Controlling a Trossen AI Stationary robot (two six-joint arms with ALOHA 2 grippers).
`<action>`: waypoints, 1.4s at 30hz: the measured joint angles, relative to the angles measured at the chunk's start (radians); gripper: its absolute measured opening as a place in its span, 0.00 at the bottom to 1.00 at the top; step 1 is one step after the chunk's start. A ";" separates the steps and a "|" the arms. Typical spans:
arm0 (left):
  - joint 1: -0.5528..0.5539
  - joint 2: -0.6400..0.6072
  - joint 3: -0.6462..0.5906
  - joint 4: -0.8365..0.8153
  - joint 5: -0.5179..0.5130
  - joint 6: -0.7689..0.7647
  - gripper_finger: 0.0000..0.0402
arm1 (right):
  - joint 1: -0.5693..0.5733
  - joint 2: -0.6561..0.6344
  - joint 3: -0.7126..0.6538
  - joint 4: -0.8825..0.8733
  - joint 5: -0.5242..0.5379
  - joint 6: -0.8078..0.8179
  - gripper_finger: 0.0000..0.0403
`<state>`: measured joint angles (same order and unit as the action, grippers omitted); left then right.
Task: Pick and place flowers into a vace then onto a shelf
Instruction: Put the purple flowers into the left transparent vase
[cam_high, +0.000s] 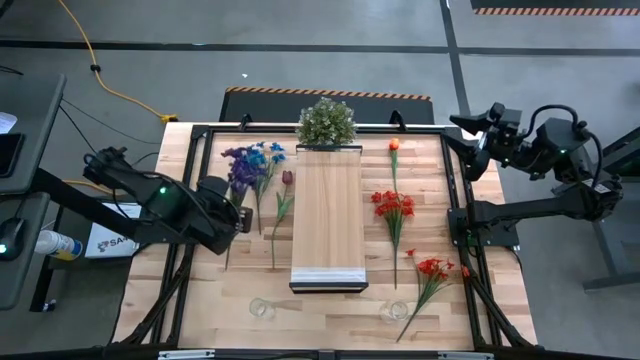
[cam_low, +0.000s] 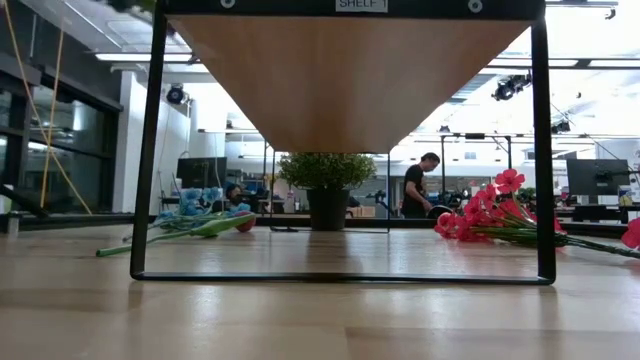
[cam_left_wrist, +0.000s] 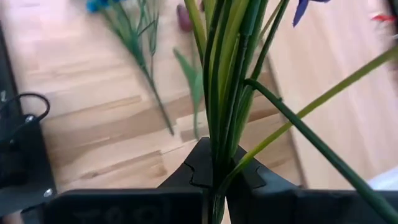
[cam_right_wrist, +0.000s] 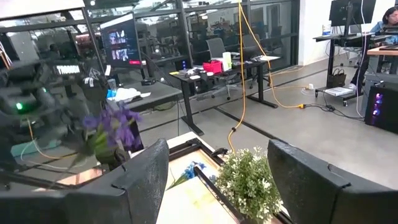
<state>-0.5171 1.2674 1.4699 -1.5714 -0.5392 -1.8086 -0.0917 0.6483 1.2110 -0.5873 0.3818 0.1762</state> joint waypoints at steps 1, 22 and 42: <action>0.000 0.000 0.011 0.000 -0.011 0.007 0.12 | 0.000 0.000 0.000 -0.002 0.000 0.000 0.65; 0.000 0.001 0.057 0.000 -0.057 0.073 0.12 | 0.000 0.000 0.000 -0.002 0.000 0.000 0.65; -0.062 0.068 0.057 0.208 -0.145 0.233 0.12 | 0.000 0.000 0.000 -0.002 0.000 0.006 0.65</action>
<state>-0.5790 1.3357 1.5269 -1.3638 -0.6843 -1.5754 -0.0915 0.6483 1.2110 -0.5891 0.3820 0.1818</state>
